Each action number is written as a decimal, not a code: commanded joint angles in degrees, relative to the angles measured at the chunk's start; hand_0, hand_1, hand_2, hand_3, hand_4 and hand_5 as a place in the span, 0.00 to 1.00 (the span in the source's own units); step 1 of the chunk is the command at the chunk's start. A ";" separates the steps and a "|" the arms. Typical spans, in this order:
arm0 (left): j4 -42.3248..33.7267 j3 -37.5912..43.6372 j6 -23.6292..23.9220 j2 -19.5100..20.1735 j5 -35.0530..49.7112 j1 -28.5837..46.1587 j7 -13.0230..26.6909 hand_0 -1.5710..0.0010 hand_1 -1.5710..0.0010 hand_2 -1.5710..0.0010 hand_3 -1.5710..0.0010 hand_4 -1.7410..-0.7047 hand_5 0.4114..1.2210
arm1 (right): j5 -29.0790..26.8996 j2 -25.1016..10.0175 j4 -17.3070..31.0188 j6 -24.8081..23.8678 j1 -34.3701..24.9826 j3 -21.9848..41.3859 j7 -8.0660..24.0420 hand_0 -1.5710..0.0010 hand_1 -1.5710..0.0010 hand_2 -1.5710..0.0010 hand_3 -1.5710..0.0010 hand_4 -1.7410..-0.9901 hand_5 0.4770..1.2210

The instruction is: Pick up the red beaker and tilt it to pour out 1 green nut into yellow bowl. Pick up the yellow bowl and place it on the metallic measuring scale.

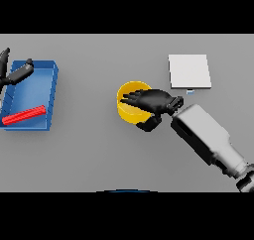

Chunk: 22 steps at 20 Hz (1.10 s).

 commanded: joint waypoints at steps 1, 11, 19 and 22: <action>-0.68 -0.09 0.38 -0.07 -0.06 -0.06 0.51 1.00 1.00 1.00 1.00 0.91 0.39 | 0.08 0.25 -0.19 0.08 0.12 0.24 0.21 1.00 1.00 1.00 0.99 0.58 0.34; -1.26 0.53 -0.11 0.84 0.58 -0.25 0.76 1.00 1.00 1.00 1.00 0.91 0.39 | -0.18 -0.62 0.07 4.62 -0.36 1.83 -0.61 0.22 0.24 0.25 0.41 0.15 0.89; -3.37 0.67 0.77 1.70 0.83 1.23 0.50 1.00 1.00 1.00 1.00 0.91 0.39 | -2.20 -2.62 -3.81 6.79 -0.28 1.05 1.28 0.04 0.04 0.08 0.24 0.03 0.98; -2.50 0.41 0.57 1.29 0.50 0.74 0.85 1.00 1.00 1.00 1.00 0.91 0.39 | -3.78 -4.45 -7.27 8.24 -0.63 -0.74 2.79 0.02 0.02 0.06 0.19 0.01 0.99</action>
